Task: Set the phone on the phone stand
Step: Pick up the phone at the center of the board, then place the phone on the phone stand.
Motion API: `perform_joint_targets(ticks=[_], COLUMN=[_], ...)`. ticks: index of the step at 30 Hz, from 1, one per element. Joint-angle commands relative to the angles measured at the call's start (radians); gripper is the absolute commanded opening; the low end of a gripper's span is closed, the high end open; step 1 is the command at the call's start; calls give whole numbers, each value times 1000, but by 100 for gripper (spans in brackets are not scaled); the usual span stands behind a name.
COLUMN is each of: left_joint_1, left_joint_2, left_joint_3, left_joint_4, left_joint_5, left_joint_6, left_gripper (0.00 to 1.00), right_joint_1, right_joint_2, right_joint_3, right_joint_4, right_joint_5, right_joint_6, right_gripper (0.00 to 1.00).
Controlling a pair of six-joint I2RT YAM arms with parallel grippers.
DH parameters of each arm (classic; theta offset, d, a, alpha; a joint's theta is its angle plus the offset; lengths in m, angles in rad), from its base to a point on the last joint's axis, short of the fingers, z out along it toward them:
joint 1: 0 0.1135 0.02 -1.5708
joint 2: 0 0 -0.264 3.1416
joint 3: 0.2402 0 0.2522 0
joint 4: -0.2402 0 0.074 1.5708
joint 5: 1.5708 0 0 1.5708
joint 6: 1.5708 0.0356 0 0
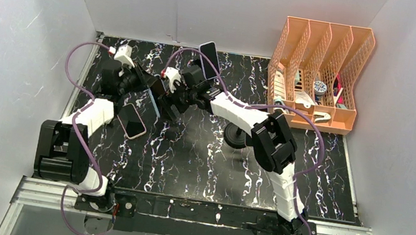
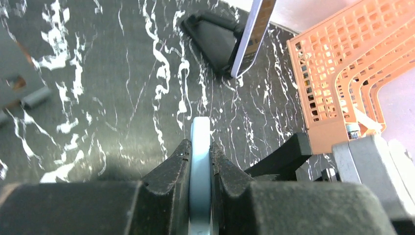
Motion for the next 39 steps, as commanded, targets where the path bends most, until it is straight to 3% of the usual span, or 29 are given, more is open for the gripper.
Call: perform_joint_targets(ticks=[1,8,15,19,30,33,36,39], left_joint_1=[53,170,244,272,419,438,453,463], left_joint_2=[-56,41,270,379,575,653,759,818], left_joint_3=[97,178,320,431,575,604,637,673], left_joint_4=[-26,113,509,603,884,1039,1323,1345], left_joint_5=[118,342,641,729,800,816,781,771], left_joint_6=[153,177,-7,-34,-227,-359,-579,-615], left_gripper=[0,0,0,0,0,0,0,0], right_joint_1=[27,-51,-136,-142,-143,-143,-143,-142], right_joint_2=[-108,-247,-393,-414,-408,-399,-392,-382], right_joint_3=[70,21,-137,-192,-244,-253,-262,-266], right_joint_4=[43,135,246,260,248,246,247,243], right_joint_5=[-23,-7,-70,-93,-144,-149,-160,-165], right_joint_6=[-112,-114,-72,-62,-44,-36,-24,-19], right_gripper=[99,99,99,99,99,99,99,99])
